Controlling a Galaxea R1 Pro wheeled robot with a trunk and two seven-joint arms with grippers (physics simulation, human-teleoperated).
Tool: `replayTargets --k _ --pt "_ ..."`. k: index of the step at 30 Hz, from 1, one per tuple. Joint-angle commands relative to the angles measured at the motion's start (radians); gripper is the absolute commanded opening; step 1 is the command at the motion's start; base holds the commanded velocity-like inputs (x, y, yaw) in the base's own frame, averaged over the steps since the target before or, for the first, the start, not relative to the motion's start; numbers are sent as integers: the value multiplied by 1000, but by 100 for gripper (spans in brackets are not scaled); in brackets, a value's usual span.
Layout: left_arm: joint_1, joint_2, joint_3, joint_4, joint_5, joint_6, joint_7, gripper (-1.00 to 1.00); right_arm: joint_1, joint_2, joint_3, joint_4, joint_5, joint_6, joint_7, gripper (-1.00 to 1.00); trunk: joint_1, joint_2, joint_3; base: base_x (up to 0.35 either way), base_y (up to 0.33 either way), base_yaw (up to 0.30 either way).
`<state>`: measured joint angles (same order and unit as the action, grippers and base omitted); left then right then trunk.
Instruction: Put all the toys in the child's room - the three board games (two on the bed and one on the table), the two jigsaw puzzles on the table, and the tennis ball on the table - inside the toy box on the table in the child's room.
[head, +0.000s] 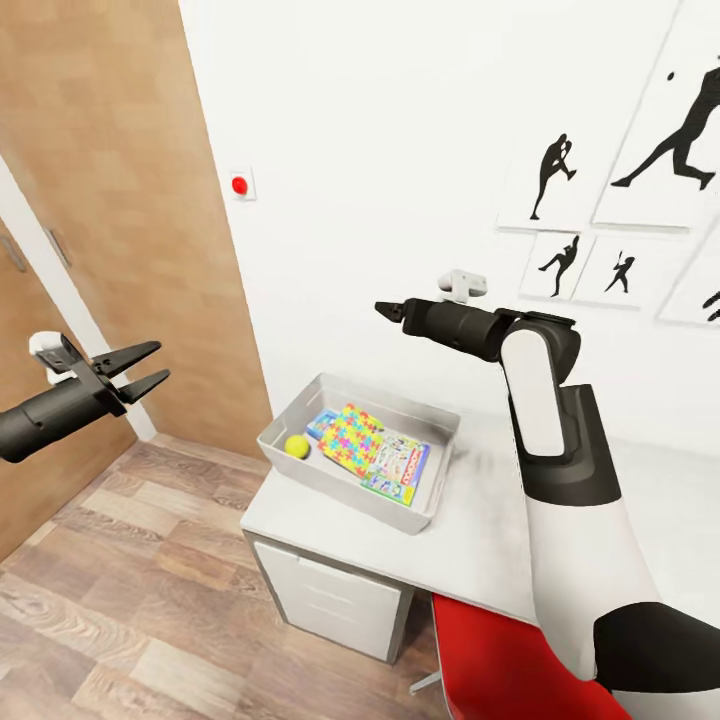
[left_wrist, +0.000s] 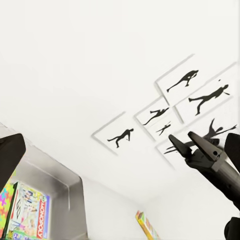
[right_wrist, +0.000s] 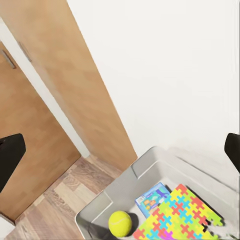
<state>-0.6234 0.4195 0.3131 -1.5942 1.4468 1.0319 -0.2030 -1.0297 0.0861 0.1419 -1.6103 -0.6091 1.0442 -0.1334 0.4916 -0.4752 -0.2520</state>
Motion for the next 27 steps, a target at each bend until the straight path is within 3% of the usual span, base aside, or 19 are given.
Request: replayTargets --k 1,19,27 --pt "-1 0 1 0 -10 4 -10 100 -1 0 -1 0 -10 3 -11 100 1 -2 0 0 0 -190" --pt "-2 -1 0 0 -9 4 -10 100 5 -3 -17 0 -11 3 -14 100 1 -2 24 0 0 -194" --pt "-2 -1 0 0 -9 4 -10 100 7 -27 -25 0 -20 3 -14 100 1 -2 34 0 0 -195"
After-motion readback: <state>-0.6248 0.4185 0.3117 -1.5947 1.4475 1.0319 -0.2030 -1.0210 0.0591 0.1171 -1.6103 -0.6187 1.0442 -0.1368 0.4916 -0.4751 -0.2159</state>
